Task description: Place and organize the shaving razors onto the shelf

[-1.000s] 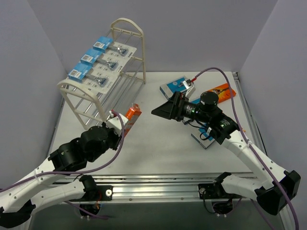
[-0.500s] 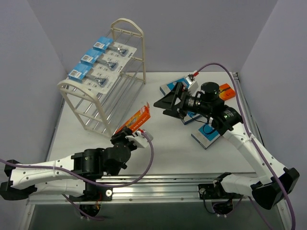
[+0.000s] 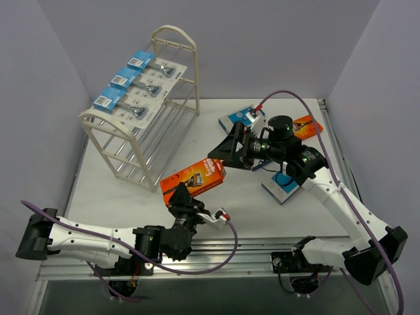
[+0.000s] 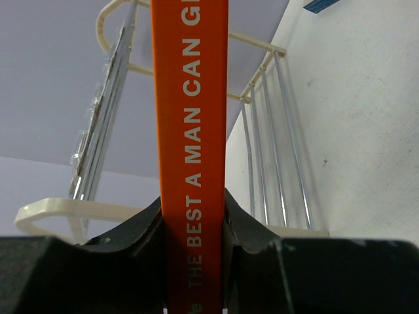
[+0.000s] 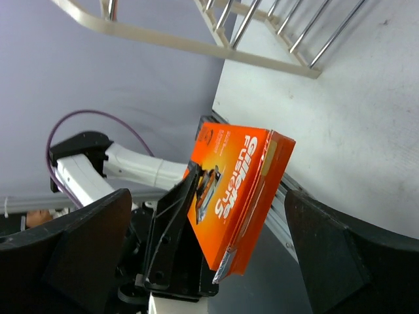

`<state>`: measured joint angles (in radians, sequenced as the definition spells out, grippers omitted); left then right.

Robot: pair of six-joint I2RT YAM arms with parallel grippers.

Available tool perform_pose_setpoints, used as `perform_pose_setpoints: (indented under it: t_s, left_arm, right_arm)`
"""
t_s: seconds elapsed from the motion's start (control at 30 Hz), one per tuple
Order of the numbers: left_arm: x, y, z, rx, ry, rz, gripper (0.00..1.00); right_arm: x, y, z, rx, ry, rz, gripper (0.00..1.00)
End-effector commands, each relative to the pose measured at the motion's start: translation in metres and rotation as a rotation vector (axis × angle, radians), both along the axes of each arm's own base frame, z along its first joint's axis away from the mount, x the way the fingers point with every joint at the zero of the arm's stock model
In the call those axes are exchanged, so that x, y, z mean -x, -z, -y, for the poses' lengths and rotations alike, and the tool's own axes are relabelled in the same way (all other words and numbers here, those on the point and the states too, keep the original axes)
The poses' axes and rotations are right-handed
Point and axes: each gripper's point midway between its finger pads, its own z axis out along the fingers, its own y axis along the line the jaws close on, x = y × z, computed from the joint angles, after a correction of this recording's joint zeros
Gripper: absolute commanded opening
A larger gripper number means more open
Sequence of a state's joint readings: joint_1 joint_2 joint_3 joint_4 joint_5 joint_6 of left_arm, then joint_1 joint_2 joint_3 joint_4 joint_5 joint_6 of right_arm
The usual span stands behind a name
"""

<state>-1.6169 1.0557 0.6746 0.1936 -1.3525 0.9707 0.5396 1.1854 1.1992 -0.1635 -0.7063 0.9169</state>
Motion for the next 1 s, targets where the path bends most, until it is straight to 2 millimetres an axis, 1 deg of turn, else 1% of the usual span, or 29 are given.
perform_pose_setpoints:
  t_s: [0.0, 0.03, 0.13, 0.23, 0.27, 0.3, 0.43, 0.47, 0.5, 0.53, 0.6, 0.63, 0.73, 0.77, 0.83, 0.87, 0.9, 0.93, 0.97]
  left_arm:
    - [0.004, -0.032, -0.009, 0.092, -0.051, 0.048, 0.02]
    - [0.005, -0.033, -0.008, 0.088, -0.045, 0.050, 0.02]
    - [0.010, -0.034, -0.004, 0.082, -0.015, 0.057, 0.02]
    - [0.011, -0.033, -0.003, 0.077, -0.012, 0.064, 0.02]
    - [0.012, -0.031, -0.001, 0.063, -0.009, 0.067, 0.02]
    - [0.013, -0.030, 0.001, 0.052, -0.005, 0.069, 0.02]
    - [0.017, -0.022, 0.006, 0.022, 0.011, 0.071, 0.02]
    - [0.018, -0.021, 0.006, 0.016, 0.015, 0.071, 0.02]
    - [0.018, -0.019, 0.005, 0.010, 0.012, 0.071, 0.02]
    - [0.019, -0.017, 0.005, -0.004, 0.014, 0.072, 0.02]
    - [0.019, -0.016, 0.002, 0.009, 0.013, 0.068, 0.02]
    - [0.019, -0.013, 0.001, -0.020, 0.014, 0.069, 0.02]
    - [0.021, -0.011, -0.001, -0.018, 0.021, 0.064, 0.02]
    - [0.021, -0.011, -0.002, -0.020, 0.021, 0.064, 0.02]
    - [0.021, -0.011, -0.003, -0.024, 0.020, 0.065, 0.02]
    - [0.021, -0.010, -0.003, -0.026, 0.018, 0.065, 0.02]
    - [0.020, -0.010, -0.004, -0.026, 0.015, 0.065, 0.02]
    - [0.021, -0.009, -0.003, -0.030, 0.018, 0.065, 0.02]
    - [0.021, -0.007, -0.003, -0.029, 0.017, 0.063, 0.02]
  right_arm:
    - [0.020, 0.015, -0.012, 0.027, -0.129, 0.005, 0.99]
    - [0.025, 0.018, -0.015, 0.035, -0.157, 0.001, 0.98]
    - [0.032, 0.026, -0.018, 0.052, -0.189, 0.000, 0.96]
    - [0.037, 0.029, -0.020, 0.040, -0.220, -0.004, 0.89]
    - [0.039, 0.031, -0.021, 0.036, -0.230, -0.007, 0.83]
    - [0.039, 0.031, -0.021, 0.030, -0.234, -0.007, 0.79]
    - [0.040, 0.031, -0.021, 0.019, -0.241, -0.009, 0.73]
    - [0.040, 0.028, -0.021, 0.011, -0.242, -0.005, 0.69]
    - [0.040, 0.027, -0.021, 0.007, -0.240, -0.005, 0.68]
    - [0.040, 0.025, -0.021, 0.001, -0.240, -0.003, 0.62]
    - [0.041, 0.021, -0.021, -0.009, -0.246, 0.004, 0.56]
    - [0.041, 0.021, -0.020, -0.010, -0.247, -0.001, 0.54]
    - [0.043, 0.014, -0.020, -0.032, -0.260, 0.003, 0.37]
    - [0.045, 0.011, -0.021, -0.039, -0.265, 0.004, 0.28]
    - [0.046, 0.007, -0.019, -0.045, -0.266, 0.007, 0.20]
    - [0.047, 0.005, -0.019, -0.049, -0.267, 0.014, 0.14]
    - [0.048, 0.005, -0.019, -0.050, -0.270, 0.015, 0.13]
    - [0.050, 0.006, -0.018, -0.051, -0.276, 0.011, 0.06]
    - [0.051, 0.005, -0.018, -0.054, -0.278, 0.013, 0.02]
